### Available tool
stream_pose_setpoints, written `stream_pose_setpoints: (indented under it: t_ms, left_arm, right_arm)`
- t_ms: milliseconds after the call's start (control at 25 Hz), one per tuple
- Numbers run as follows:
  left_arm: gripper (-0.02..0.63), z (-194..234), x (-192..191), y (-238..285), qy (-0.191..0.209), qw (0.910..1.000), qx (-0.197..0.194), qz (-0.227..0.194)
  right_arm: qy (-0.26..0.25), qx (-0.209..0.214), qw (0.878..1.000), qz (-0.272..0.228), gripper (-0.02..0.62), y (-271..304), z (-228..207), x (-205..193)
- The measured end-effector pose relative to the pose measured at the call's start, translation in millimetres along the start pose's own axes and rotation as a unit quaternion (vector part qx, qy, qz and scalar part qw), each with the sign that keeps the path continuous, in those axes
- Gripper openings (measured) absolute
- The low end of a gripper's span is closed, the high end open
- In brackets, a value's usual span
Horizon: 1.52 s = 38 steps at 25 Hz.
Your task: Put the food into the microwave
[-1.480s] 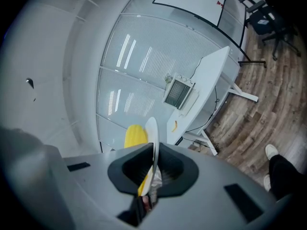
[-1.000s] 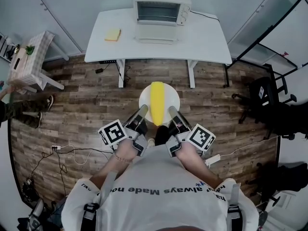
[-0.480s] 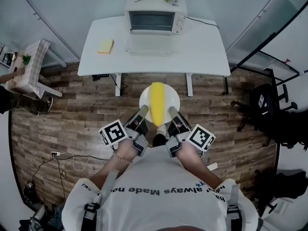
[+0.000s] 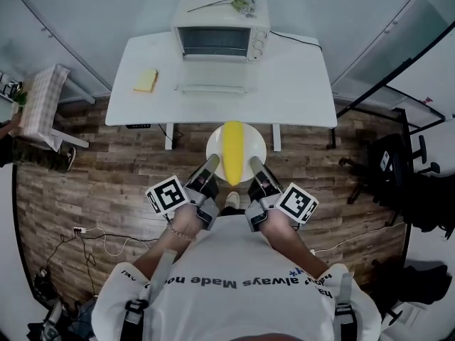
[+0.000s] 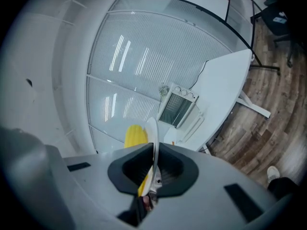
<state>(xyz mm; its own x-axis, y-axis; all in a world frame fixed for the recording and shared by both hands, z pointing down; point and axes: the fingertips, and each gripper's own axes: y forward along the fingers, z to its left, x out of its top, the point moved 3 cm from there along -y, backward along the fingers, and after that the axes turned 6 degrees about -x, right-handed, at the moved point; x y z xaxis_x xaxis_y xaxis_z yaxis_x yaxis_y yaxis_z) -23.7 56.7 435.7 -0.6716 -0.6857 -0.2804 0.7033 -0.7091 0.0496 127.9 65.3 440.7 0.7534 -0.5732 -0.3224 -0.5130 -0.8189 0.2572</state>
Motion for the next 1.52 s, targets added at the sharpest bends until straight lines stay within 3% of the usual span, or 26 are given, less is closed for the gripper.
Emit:
stream_pose_setpoints:
  t_ms: [440,720,880,1000,1160,1520]
  left_arm:
    - [0.017,14,19,37,-0.006,0.9999,0.007,-0.009]
    - [0.018,24,54,67,-0.009,0.9999,0.000,-0.010]
    - [0.017,31,86,85,-0.003,1.0000,0.004,-0.007]
    - [0.017,33,112,105,-0.017,0.9996,-0.021,-0.012]
    - [0.017,51,151,119,-0.006,0.9999,0.009,-0.003]
    - [0.017,69,241,154,-0.008,0.9999,0.007,0.003]
  right_arm:
    - [0.001,-0.004,1.000,0.009,0.025,33,-11,30]
    - [0.000,-0.004,1.000,0.006,0.025,75,-9,52]
    - [0.002,-0.003,1.000,0.006,0.025,109,-3,65]
    - [0.001,-0.005,1.000,0.007,0.025,139,0,74]
    - [0.005,-0.007,1.000,0.005,0.025,180,7,87]
    - [0.005,-0.013,1.000,-0.002,0.025,271,32,109]
